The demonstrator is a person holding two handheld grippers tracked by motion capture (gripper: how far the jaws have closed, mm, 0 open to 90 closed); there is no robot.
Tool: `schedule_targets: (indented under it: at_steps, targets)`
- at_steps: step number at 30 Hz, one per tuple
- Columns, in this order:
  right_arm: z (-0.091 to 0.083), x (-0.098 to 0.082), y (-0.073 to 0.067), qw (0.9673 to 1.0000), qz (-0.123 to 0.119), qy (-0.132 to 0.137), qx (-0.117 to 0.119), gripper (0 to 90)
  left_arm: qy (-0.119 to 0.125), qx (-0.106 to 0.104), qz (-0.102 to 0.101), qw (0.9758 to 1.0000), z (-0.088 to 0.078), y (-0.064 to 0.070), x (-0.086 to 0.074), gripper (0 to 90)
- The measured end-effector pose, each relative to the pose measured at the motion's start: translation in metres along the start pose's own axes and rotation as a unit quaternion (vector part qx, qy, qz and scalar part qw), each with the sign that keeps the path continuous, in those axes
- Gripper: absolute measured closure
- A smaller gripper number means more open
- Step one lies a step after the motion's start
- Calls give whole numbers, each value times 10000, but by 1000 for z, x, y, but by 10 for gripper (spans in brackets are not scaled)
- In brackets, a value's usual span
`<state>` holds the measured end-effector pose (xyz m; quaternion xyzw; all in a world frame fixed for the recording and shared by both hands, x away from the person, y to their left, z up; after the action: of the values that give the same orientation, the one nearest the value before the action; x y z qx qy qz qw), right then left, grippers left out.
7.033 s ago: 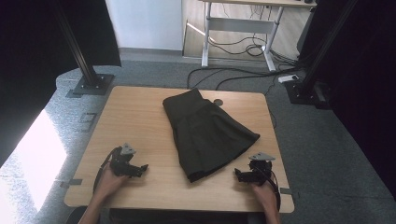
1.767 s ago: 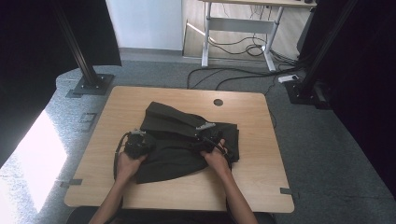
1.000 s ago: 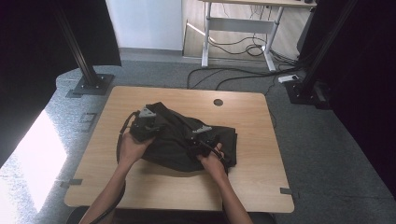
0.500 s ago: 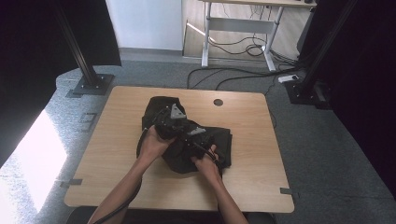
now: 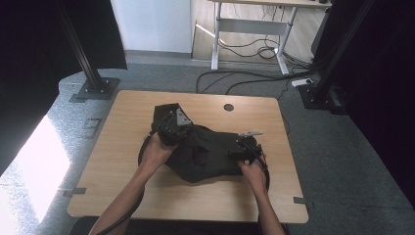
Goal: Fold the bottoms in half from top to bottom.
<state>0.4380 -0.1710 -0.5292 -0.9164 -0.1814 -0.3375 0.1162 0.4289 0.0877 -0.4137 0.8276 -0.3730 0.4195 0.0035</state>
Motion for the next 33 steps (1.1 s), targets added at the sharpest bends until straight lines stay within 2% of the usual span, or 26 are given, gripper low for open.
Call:
schedule_targets:
  at_steps: [1, 3, 4, 5, 6, 8, 10, 11, 12, 13, 15, 16, 17, 19, 21, 22, 23, 24, 26, 27, 28, 29, 30, 31, 32, 33]
  targets:
    - [0, 0, 0, 10000, 0, 0, 0, 225, 0, 0, 0, 10000, 0, 0, 0, 818]
    - [11, -16, 6, 9995, 5, -151, 276, 306, 15, -72, 20, 10000, 1, 5, 8, 818]
    - [17, -23, 6, 9995, -52, -81, 298, 327, 13, -88, 79, 9999, 2, 9, 13, 818]
    - [18, -23, 3, 9995, -160, -59, 284, 390, 20, -110, 204, 9997, 3, 19, 26, 818]
    - [20, -23, 0, 9991, -194, -62, 376, 409, 13, -133, 282, 9995, 4, 25, 32, 818]
    - [23, -20, -7, 9990, -283, -41, 341, 443, 8, -188, 406, 9990, 8, 37, 45, 818]
    - [26, -18, -13, 9986, -317, 32, 414, 469, -15, -236, 506, 9984, 12, 47, 55, 818]
    - [26, -18, -13, 9986, -317, 32, 414, 469, -15, -236, 506, 9984, 12, 47, 55, 818]
    - [27, -17, -16, 9984, -335, 53, 442, 473, -44, -247, 553, 9982, 17, 54, 60, 818]
    - [31, -15, -24, 9980, -361, 125, 511, 476, -81, -263, 607, 9978, 20, 59, 64, 818]
    - [33, -15, -28, 9977, -372, 158, 540, 476, -142, -307, 677, 9971, 29, 69, 70, 818]
    - [36, -13, -36, 9968, -428, 203, 645, 463, -202, -355, 725, 9965, 38, 79, 74, 818]
    - [36, -13, -36, 9968, -428, 203, 645, 463, -202, -355, 725, 9965, 38, 79, 74, 817]
    - [40, -12, -44, 9954, -464, 220, 811, 355, -245, -412, 778, 9958, 45, 90, 75, 817]
    - [41, -12, -48, 9948, -622, 190, 782, 347, -275, -431, 879, 9948, 52, 103, 74, 816]
    - [42, -11, -49, 9951, -489, 252, 817, 338, -276, -368, 940, 9945, 55, 108, 72, 815]
    - [41, -12, -47, 9939, -469, 267, 964, 336, -202, -311, 946, 9948, 57, 111, 71, 815]
    - [39, -14, -44, 9936, -546, 245, 956, 328, -219, -321, 904, 9951, 58, 113, 69, 815]
    - [28, -21, -36, 9942, -623, 154, 859, 277, -259, -466, 846, 9950, 60, 115, 67, 813]
    - [28, -21, -36, 9942, -623, 154, 859, 277, -259, -466, 846, 9950, 60, 115, 67, 813]
    - [17, -25, -29, 9946, -667, 141, 789, 278, -244, -437, 905, 9946, 61, 118, 66, 810]
    - [17, -25, -29, 9946, -667, 141, 789, 278, -289, -418, 934, 9943, 62, 119, 65, 810]
    - [7, -29, -20, 9940, -823, 164, 707, 273, -290, -382, 964, 9942, 63, 121, 64, 810]
    - [7, -29, -20, 9940, -823, 164, 707, 273, -309, -361, 1014, 9937, 65, 124, 63, 810]
    - [-6, -36, -8, 9950, -736, 161, 663, 247, -333, -380, 1036, 9933, 67, 127, 61, 807]
    - [-6, -36, -8, 9950, -736, 161, 663, 247, -348, -411, 1038, 9931, 69, 129, 61, 807]
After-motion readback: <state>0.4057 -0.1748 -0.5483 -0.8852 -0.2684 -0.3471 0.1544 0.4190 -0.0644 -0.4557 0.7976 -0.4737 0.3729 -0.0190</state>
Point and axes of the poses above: each handheld gripper's, and its own axes: z roughly forward along the jaws, x roughly out of its top, y roughly to its right, the point moved 3 cm from there along z, roughly forward along the jaws, and after that the axes turned 5 degrees about x, right-handed, at the moved point
